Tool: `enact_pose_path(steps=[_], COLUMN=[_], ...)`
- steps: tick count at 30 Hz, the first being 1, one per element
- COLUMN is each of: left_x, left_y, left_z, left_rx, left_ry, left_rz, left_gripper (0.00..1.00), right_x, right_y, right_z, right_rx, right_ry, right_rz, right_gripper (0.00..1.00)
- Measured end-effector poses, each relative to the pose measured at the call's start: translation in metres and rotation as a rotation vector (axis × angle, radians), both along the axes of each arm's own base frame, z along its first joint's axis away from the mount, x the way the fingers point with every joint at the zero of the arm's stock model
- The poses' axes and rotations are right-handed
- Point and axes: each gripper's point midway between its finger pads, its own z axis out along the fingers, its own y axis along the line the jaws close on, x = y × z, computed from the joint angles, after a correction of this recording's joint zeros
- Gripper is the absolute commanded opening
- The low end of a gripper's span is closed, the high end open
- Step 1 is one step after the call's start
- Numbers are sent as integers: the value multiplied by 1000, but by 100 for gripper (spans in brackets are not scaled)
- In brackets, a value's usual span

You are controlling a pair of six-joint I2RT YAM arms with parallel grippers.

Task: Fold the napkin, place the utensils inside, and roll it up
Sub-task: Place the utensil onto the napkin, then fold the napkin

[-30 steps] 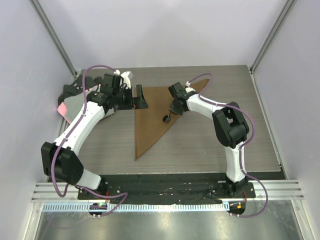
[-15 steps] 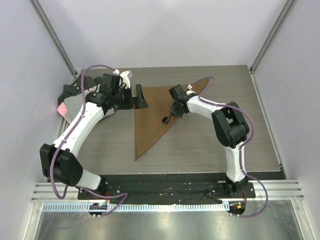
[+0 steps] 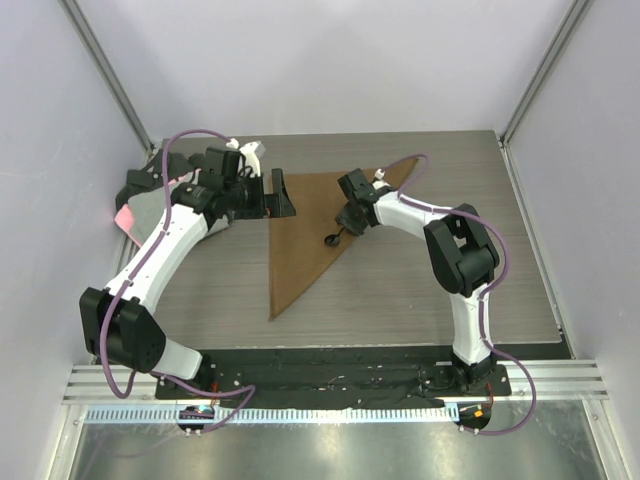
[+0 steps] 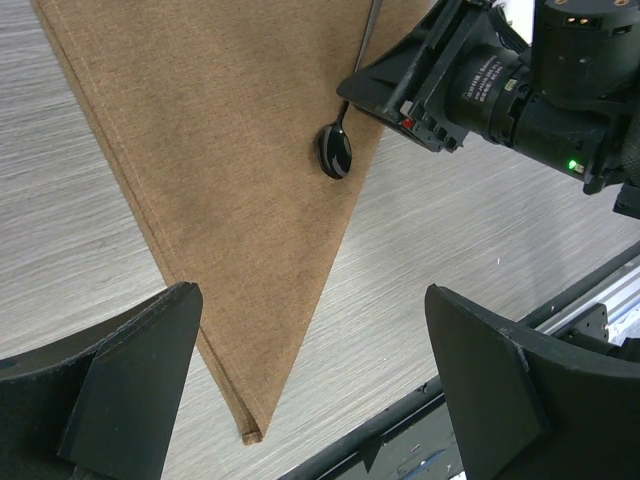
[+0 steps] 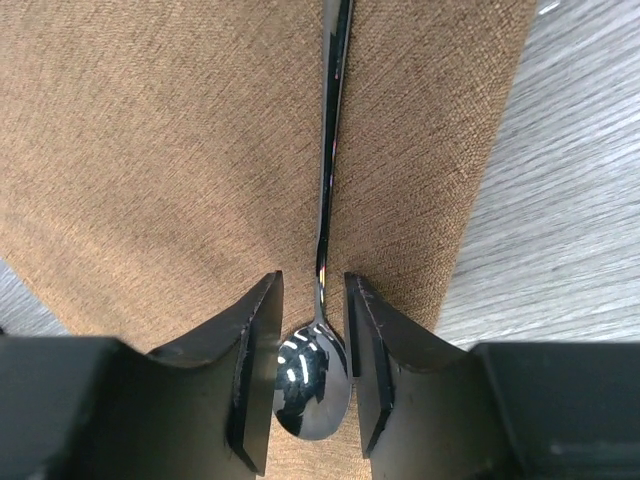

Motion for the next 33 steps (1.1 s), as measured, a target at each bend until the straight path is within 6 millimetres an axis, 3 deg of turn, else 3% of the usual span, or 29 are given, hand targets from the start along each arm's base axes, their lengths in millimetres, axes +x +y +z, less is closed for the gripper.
enact_pose_path(steps=[5,10,13,15,23,33], left_x=[0,0,1,2,3,8], left_y=[0,1,2,3,5,9], left_z=[0,0,-1,-1,-2,-10], left_rx=[1,4,11,16,27,64], left_ry=[0,-1,-5,-6,-10,-14], left_rz=[1,3,7,12,22,19], left_gripper=[100,100,100,100,100,100], right_x=[3,14,25,34,66,99], right_y=[1,-5,-19,-39,-131,-177], right_z=[17,61,89,96,66,10], right_rx=[1,11,38,47,-9,28], right_ry=[-40,-147,-222,-252,-235,-174], right_rz=[34,78,86,74,43,49], right_gripper=[44,45,46,46,57,56])
